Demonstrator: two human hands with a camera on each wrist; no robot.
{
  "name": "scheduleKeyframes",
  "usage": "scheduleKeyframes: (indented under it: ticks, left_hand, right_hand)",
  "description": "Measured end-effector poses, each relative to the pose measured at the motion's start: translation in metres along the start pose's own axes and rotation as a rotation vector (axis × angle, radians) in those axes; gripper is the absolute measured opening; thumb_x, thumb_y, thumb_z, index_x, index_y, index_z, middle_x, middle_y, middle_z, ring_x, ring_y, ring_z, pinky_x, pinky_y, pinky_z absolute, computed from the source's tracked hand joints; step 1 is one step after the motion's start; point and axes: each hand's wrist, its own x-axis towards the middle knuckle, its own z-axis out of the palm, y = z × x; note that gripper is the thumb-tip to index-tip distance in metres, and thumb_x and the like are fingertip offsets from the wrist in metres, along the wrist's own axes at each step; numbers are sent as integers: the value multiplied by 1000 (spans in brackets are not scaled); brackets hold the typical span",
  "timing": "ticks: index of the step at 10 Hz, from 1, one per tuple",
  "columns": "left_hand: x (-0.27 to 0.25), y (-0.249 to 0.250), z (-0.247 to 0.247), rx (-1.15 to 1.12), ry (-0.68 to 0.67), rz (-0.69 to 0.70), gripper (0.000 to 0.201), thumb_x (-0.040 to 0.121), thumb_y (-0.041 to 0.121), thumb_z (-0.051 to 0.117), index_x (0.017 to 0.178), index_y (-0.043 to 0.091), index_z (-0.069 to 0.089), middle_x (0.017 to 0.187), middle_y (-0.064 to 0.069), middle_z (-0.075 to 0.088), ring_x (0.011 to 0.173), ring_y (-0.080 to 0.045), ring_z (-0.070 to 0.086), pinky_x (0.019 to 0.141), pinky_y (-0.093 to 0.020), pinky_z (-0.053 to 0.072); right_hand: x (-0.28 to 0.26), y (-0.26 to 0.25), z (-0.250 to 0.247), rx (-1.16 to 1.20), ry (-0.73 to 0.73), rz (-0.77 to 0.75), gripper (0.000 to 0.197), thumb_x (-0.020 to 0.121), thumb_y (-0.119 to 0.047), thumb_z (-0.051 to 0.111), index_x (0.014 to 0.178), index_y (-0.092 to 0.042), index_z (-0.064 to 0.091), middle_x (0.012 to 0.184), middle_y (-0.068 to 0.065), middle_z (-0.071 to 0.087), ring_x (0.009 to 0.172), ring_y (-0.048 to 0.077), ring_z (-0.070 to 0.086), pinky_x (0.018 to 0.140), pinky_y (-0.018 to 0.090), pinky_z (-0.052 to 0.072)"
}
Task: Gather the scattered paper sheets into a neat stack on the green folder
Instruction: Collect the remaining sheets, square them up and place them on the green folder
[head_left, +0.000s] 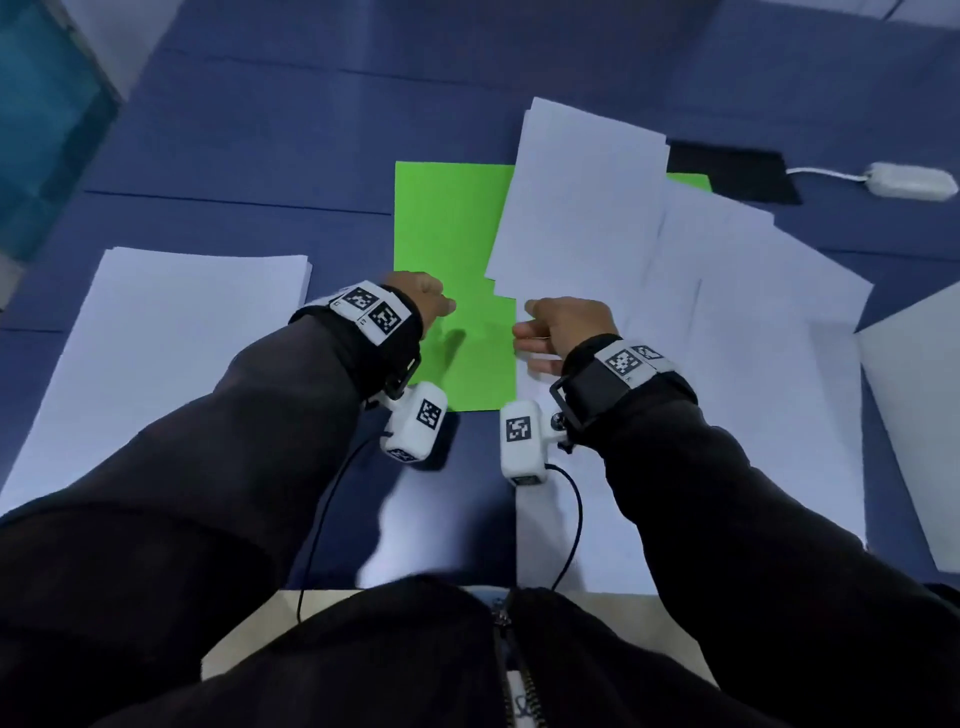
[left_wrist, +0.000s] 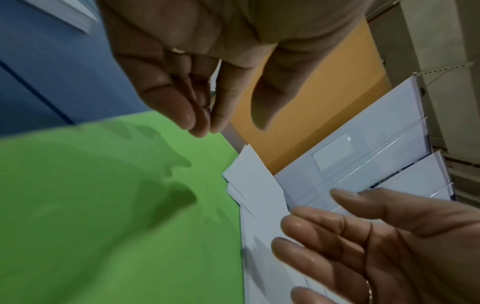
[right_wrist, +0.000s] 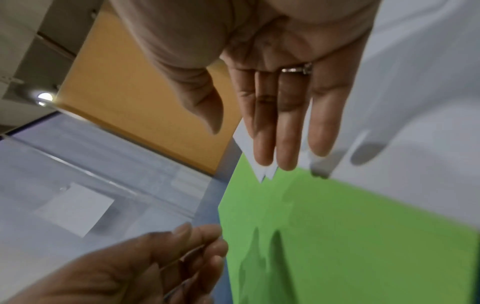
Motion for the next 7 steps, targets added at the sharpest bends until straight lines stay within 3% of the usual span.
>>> scheduleKeyframes:
  ticks: [1, 2, 3, 4, 5, 6, 7]
  left_hand:
    - [21, 21, 17, 13, -18, -12, 48, 90, 22, 60, 134, 7, 48, 133, -15, 54, 123, -28, 51, 105, -38, 43]
    - [42, 38, 29, 64, -42, -18, 51, 91, 23, 58, 137, 8, 44, 139, -15, 49, 126, -30, 49, 107, -39, 41]
    - [65, 51, 36, 136, -55, -21, 58, 91, 28, 57, 142, 10, 36, 145, -12, 41, 127, -32, 47, 107, -40, 39]
    - [89, 62, 40, 228, -32, -5, 63, 90, 32, 57, 144, 12, 32, 149, -10, 36, 131, -31, 43, 109, -38, 36]
    - [108, 71, 45, 296, 19, -7, 65, 86, 35, 57, 143, 15, 32, 146, -11, 39, 129, -31, 44, 109, -40, 36]
    - [121, 79, 49, 342, 50, 2, 63, 84, 37, 58, 138, 13, 36, 137, -13, 47, 120, -32, 51, 103, -41, 41]
    - [129, 87, 52, 357, 55, 11, 58, 84, 34, 59, 132, 8, 40, 130, -14, 51, 113, -33, 53, 98, -39, 43]
  right_hand:
    - [19, -10, -22, 28, 38, -1, 15, 86, -10, 54, 71, -12, 50, 74, 10, 54, 75, 25, 43, 57, 28, 29]
    - [39, -21, -38, -51, 111, -5, 16, 85, -12, 58, 70, -13, 52, 84, 8, 57, 76, 23, 52, 65, 32, 41]
    - [59, -33, -46, -78, 167, -68, 8, 85, -17, 61, 92, -16, 58, 99, 5, 57, 87, 22, 58, 67, 21, 48]
    - [72, -38, -50, -251, 266, -72, 36, 96, -17, 46, 132, -17, 48, 117, 8, 57, 111, 27, 56, 75, 18, 39]
    - [81, -41, -50, -339, 225, -141, 40, 98, -24, 45, 137, -17, 44, 131, 11, 55, 121, 28, 51, 86, 25, 37]
    - [85, -48, -51, -185, 236, -47, 41, 88, -26, 59, 123, -6, 57, 125, 12, 61, 114, 27, 58, 87, 29, 49]
    - [98, -44, -56, -276, 210, -52, 40, 84, -27, 63, 117, -5, 61, 121, 14, 63, 111, 27, 61, 91, 36, 52]
